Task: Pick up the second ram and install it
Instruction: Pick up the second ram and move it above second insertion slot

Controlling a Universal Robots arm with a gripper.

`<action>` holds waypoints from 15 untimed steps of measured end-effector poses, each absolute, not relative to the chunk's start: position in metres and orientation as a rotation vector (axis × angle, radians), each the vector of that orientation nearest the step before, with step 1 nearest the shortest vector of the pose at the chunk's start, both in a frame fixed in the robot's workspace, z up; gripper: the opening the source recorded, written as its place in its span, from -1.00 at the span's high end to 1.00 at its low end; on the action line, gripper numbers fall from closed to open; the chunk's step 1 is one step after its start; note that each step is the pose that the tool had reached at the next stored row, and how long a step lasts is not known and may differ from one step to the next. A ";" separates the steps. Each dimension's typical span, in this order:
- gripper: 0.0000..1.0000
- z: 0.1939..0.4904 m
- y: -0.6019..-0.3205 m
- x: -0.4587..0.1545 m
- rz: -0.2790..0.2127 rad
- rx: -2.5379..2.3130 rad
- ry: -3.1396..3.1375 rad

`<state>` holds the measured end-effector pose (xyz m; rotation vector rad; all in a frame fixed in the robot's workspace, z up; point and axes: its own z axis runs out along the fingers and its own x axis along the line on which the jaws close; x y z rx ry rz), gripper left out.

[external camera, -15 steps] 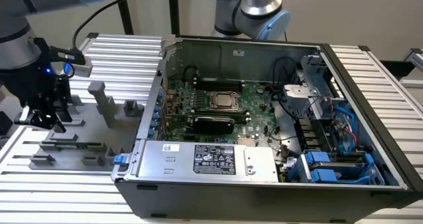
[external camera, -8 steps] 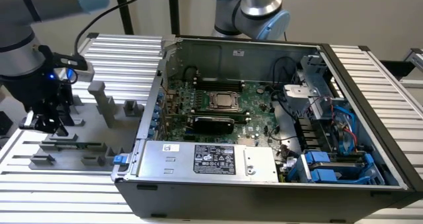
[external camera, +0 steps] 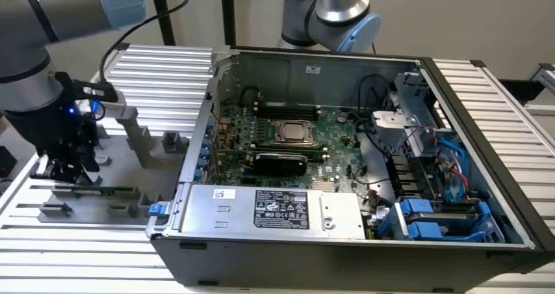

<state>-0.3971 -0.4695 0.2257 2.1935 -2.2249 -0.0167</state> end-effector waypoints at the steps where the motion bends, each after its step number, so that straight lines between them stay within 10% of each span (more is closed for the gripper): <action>1: -1.00 0.224 -0.470 -0.397 -0.017 2.194 -2.224; 15: -1.00 0.204 -0.473 -0.393 -0.016 2.198 -2.220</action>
